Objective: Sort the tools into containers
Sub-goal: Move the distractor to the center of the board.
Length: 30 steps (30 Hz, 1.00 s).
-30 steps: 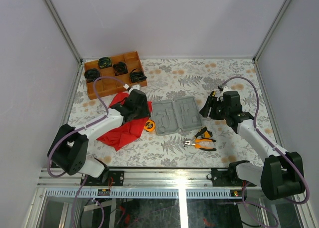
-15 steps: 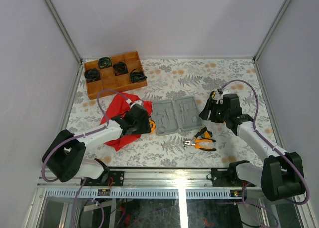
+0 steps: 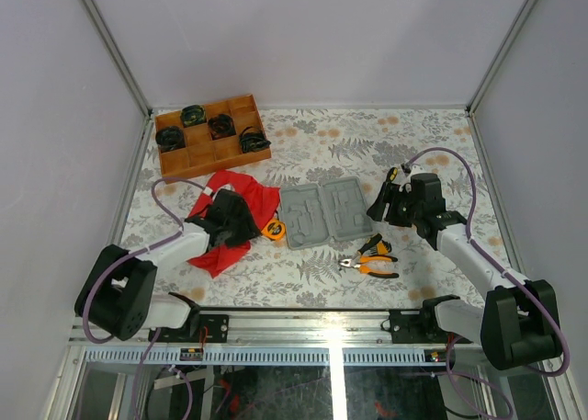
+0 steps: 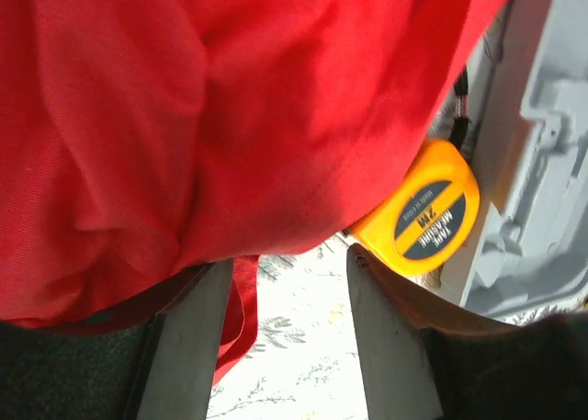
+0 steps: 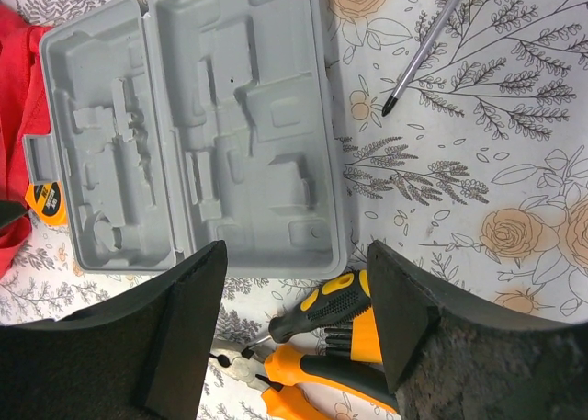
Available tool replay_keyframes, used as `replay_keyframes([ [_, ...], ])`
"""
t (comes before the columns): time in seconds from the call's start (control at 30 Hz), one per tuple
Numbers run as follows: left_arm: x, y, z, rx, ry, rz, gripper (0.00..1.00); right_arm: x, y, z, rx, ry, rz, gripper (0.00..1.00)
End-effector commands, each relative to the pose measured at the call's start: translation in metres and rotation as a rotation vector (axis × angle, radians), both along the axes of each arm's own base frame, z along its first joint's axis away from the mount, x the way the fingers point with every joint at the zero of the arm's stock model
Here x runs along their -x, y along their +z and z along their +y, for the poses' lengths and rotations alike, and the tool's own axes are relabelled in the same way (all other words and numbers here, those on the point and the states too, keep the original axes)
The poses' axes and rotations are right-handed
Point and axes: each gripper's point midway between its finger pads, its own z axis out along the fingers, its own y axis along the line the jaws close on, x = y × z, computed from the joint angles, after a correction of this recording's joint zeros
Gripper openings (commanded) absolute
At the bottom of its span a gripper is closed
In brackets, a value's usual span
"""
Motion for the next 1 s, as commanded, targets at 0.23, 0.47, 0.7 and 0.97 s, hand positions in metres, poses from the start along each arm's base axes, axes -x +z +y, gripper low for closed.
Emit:
replay_keyframes([
  [0.23,-0.035,-0.002,0.068,-0.11,0.273,-0.003,0.51,-0.004,0.011,0.007,-0.026,0.026,-0.039,0.69],
  [0.47,-0.049,0.053,0.032,-0.12,0.144,-0.171,0.58,-0.002,0.013,0.005,-0.019,0.022,-0.044,0.69],
  [0.7,-0.043,0.066,-0.014,-0.092,-0.023,-0.234,0.73,-0.002,0.01,0.01,-0.043,0.029,-0.036,0.7],
  [0.97,-0.041,0.05,-0.044,-0.103,-0.182,-0.217,0.72,0.0,0.007,0.01,-0.041,0.033,-0.028,0.7],
])
